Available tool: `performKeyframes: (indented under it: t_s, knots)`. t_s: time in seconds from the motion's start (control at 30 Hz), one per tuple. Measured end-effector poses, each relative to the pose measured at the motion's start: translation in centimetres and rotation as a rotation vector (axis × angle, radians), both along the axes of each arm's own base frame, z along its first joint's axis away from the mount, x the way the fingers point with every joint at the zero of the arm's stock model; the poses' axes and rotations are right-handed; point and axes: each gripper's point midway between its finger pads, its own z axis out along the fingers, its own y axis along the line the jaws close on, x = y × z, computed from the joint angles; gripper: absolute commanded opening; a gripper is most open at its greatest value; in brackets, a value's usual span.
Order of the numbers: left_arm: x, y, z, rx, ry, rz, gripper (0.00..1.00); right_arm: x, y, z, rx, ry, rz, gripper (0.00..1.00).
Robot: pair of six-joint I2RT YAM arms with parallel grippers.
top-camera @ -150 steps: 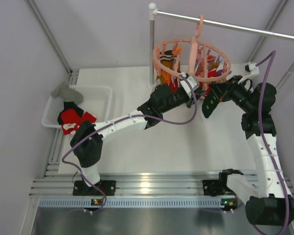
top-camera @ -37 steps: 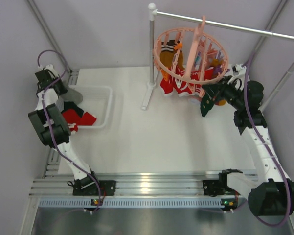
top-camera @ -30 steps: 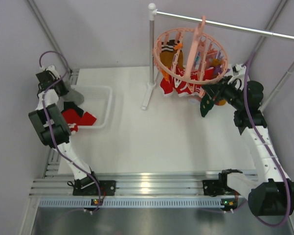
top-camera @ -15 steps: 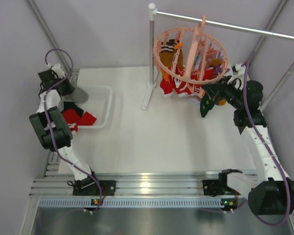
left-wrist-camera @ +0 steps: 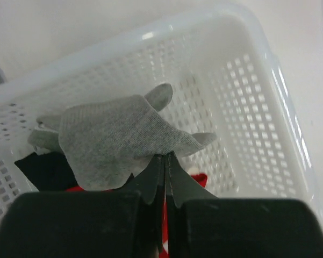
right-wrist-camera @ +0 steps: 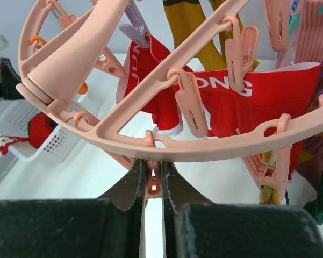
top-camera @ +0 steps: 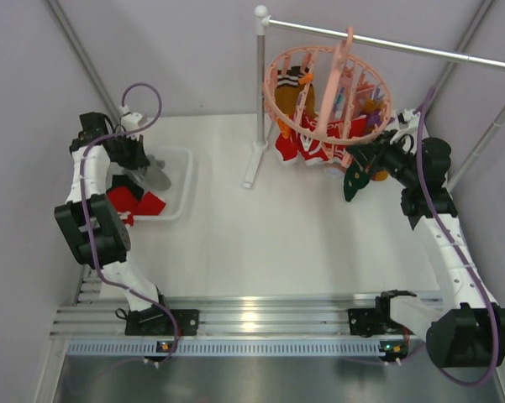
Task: Clip the socks to the hanger
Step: Pick up the sock from the bin.
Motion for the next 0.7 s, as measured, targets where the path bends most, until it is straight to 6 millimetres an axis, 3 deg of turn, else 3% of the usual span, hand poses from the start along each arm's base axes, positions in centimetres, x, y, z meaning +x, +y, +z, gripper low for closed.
performKeyframes:
  t_s: [0.23, 0.5, 0.6, 0.7]
  knots:
    - [-6.2, -0.3, -4.2, 0.074, 0.258, -0.212, 0.00, 0.0, 0.0, 0.0, 0.000, 0.000, 0.000, 0.00]
    - [-11.0, 1.7, -5.7, 0.178, 0.442, -0.305, 0.00, 0.0, 0.0, 0.0, -0.001, 0.001, 0.000, 0.00]
    - [-12.0, 2.9, -6.7, 0.235, 0.494, -0.307, 0.14, 0.0, 0.0, 0.0, -0.001, 0.001, 0.000, 0.00]
    - [-12.2, 3.4, -7.1, 0.256, 0.515, -0.299, 0.37, 0.0, 0.0, 0.0, -0.001, 0.001, 0.000, 0.00]
